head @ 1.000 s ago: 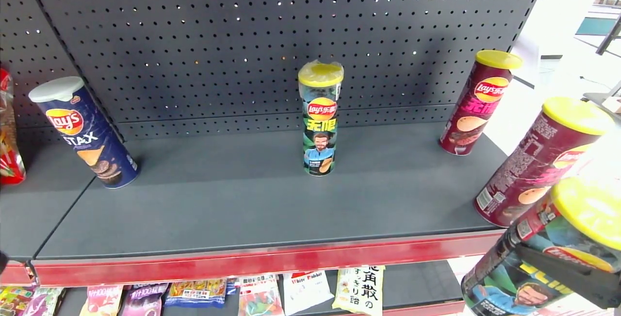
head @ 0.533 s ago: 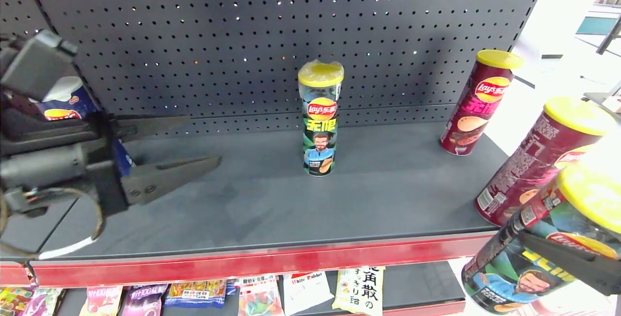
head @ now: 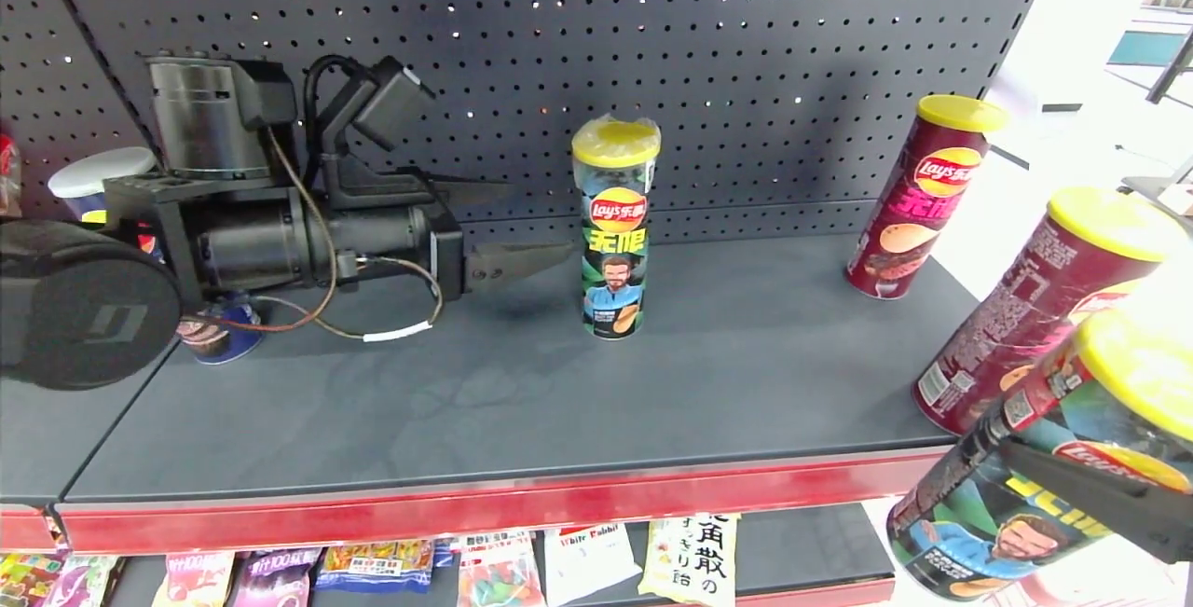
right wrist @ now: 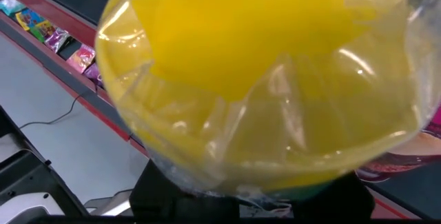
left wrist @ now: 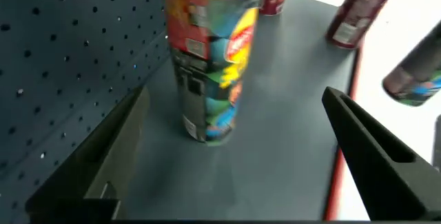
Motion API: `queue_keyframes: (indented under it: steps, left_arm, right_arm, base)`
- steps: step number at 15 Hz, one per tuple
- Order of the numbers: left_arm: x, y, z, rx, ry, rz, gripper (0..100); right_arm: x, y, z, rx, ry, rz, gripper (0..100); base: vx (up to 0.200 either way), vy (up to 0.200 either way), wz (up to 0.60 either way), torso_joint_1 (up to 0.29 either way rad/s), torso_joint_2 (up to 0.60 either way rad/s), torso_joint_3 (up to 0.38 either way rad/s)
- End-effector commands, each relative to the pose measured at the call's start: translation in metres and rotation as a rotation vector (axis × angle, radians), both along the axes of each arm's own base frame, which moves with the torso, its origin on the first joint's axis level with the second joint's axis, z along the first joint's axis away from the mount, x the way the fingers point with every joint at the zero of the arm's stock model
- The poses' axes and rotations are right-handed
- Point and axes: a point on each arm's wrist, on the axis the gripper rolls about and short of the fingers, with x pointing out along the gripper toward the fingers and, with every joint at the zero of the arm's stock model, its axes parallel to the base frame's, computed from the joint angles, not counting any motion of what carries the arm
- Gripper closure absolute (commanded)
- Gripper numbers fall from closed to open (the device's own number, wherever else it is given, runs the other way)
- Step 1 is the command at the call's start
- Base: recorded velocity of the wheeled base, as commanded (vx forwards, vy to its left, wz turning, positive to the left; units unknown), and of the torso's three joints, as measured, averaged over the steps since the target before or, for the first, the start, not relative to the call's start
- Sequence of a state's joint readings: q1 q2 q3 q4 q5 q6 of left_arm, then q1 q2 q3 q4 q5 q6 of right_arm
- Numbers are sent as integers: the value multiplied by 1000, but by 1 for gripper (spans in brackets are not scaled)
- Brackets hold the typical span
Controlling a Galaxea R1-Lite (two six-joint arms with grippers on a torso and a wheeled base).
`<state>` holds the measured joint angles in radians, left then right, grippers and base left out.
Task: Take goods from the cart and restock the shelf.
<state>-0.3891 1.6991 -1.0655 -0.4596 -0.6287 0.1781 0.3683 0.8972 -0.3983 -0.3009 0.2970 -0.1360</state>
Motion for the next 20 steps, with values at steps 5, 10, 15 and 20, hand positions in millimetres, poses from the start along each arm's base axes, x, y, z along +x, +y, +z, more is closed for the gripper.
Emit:
queue_keyframes:
  steps: [5, 10, 15, 20]
  left_arm:
    - [38, -36, -15, 3, 5, -55, 0]
    - [60, -50, -15, -10, -24, -64, 0]
    - [78, -60, -17, -21, -48, -70, 0]
    - [81, -73, -25, -18, -36, -94, 0]
  right_arm:
    - [1, 0, 3, 5, -6, 0, 100]
    - [1, 0, 5, 4, -14, -18, 100]
    - [2, 0, 6, 4, -16, -24, 100]
    - [2, 0, 7, 4, -21, -33, 100]
  base:
    - [0, 0, 0, 0, 0, 0]
    - [0, 0, 0, 0, 0, 0]
    - [0, 0, 0, 0, 0, 0]
    - [0, 0, 0, 0, 0, 0]
